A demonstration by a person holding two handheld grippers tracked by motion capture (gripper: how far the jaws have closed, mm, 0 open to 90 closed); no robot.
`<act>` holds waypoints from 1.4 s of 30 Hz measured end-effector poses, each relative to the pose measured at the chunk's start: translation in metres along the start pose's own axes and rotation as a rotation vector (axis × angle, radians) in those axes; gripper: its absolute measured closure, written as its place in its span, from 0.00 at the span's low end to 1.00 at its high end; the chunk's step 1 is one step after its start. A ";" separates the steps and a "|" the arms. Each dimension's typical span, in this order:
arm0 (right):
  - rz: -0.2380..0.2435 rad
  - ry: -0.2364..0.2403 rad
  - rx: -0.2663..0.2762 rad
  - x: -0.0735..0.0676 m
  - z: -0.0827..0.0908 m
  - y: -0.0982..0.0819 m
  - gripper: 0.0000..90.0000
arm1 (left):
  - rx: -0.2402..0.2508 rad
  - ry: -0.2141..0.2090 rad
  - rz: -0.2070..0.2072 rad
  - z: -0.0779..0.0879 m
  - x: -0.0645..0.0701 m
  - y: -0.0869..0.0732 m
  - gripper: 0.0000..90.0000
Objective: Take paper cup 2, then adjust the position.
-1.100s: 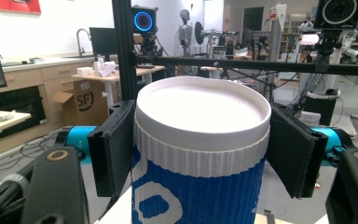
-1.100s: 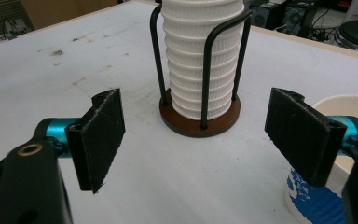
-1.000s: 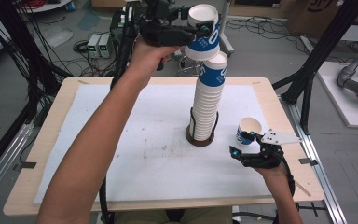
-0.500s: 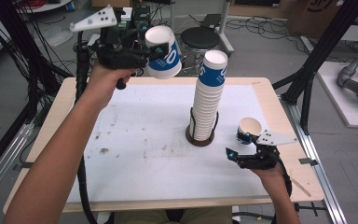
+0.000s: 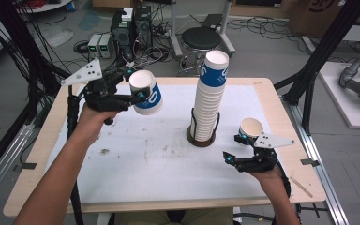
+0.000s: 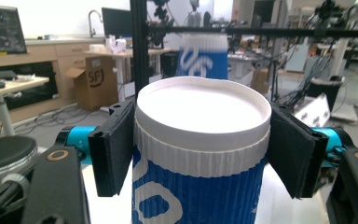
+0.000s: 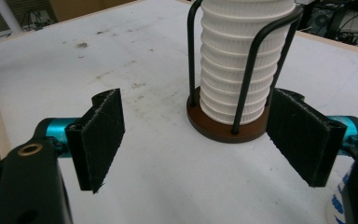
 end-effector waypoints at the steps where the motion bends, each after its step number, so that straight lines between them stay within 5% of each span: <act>1: 0.004 0.001 0.003 0.000 -0.001 0.000 0.23 | -0.007 0.002 0.000 0.002 0.000 -0.005 0.33; 19: 0.032 0.036 -0.005 -0.010 -0.012 0.002 0.23 | -0.033 -0.005 0.027 0.020 0.018 -0.064 0.33; 42: 0.048 0.096 0.020 -0.020 -0.016 0.008 0.23 | -0.051 -0.041 0.042 0.006 0.028 -0.088 0.33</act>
Point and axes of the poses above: each handheld gripper's, and its own axes: z roughly backward along the jaws, y roughly out of its top, x roughly to its right, the point moved 1 cm from there along -z, roughly forward along the jaws, and after that the axes turned 8 degrees about -y, right-handed, at the moved point
